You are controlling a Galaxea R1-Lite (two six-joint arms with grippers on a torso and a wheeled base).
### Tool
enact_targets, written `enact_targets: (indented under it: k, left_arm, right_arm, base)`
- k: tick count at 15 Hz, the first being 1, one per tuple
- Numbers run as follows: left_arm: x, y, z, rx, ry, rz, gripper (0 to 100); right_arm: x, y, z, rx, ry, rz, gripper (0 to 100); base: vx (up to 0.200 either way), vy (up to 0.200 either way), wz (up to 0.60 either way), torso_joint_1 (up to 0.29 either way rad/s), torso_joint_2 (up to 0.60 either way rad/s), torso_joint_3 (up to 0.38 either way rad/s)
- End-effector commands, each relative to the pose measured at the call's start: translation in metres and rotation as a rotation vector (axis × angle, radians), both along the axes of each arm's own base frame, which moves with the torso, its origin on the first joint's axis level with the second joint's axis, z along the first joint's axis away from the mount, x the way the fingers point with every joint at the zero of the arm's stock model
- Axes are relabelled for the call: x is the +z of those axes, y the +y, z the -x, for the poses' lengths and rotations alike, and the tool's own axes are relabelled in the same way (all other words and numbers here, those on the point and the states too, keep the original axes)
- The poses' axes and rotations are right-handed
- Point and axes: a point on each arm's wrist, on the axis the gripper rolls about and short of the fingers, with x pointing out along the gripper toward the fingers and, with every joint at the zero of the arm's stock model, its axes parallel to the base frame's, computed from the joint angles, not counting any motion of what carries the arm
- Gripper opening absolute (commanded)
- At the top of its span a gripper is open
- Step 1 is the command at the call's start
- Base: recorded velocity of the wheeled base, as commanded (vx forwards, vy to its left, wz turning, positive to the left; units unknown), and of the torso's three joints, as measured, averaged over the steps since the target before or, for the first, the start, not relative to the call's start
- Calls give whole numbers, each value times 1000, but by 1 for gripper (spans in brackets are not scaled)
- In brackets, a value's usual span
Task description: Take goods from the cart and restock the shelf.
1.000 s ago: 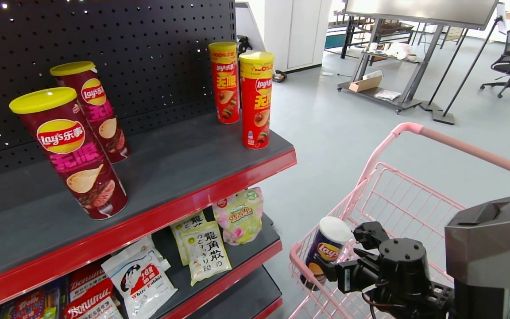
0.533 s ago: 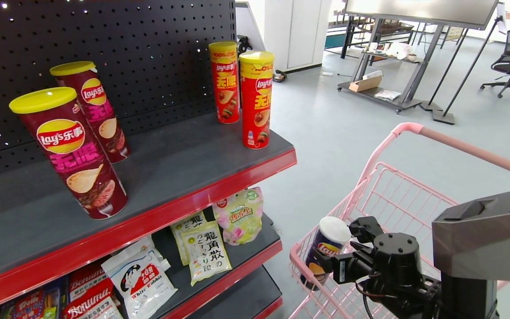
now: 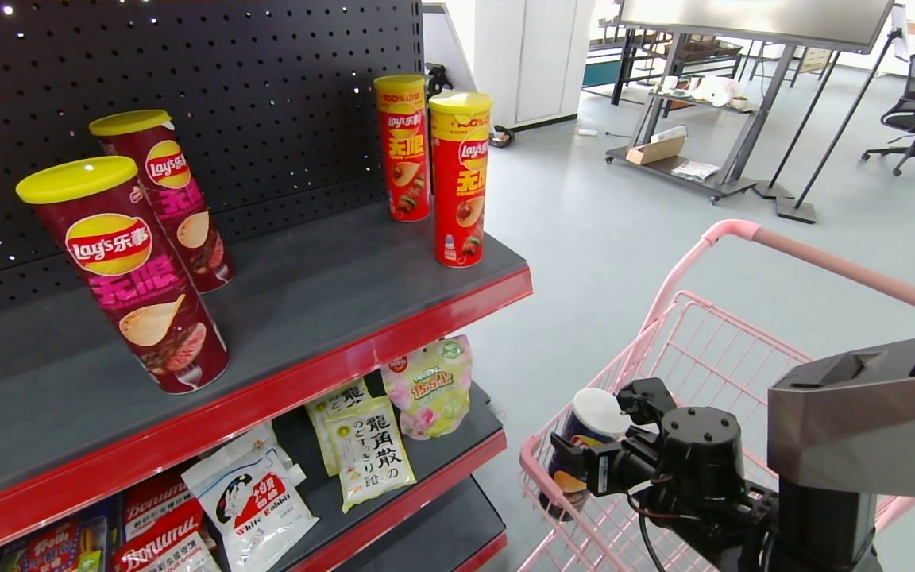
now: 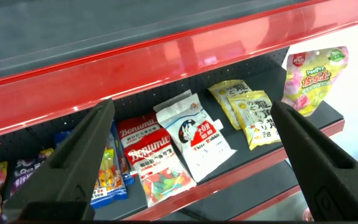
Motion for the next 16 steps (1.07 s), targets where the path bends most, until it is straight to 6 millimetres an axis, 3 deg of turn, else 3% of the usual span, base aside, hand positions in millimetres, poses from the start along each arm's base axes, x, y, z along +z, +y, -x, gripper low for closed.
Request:
enact_targets:
  k: [1,5,6,13,15,16]
  left_arm:
    - [0,0,0,0,1,0,100]
    - [0,0,0,0,1,0,100]
    - [0,0,0,0,1,0,100]
    - [0,0,0,0,1,0,100]
    - [0,0,0,0,1,0,100]
    - [0,0,0,0,1,0,100]
  right_arm:
    - [0,0,0,3,-1,-2,100]
    - [1,-1,-1,16,3,-4,100]
    - [0,-1,-1,29,6,-9,0]
    - [1,1,-1,99,46,-41,0]
    - [15,-1,2,86,33,-39,0]
    - [36,-5,8,74,31,-34,0]
  base:
    - [0,0,0,0,0,0]
    - [0,0,0,0,0,0]
    - [0,0,0,0,0,0]
    - [0,0,0,0,0,0]
    - [0,0,0,0,0,0]
    - [0,0,0,0,0,0]
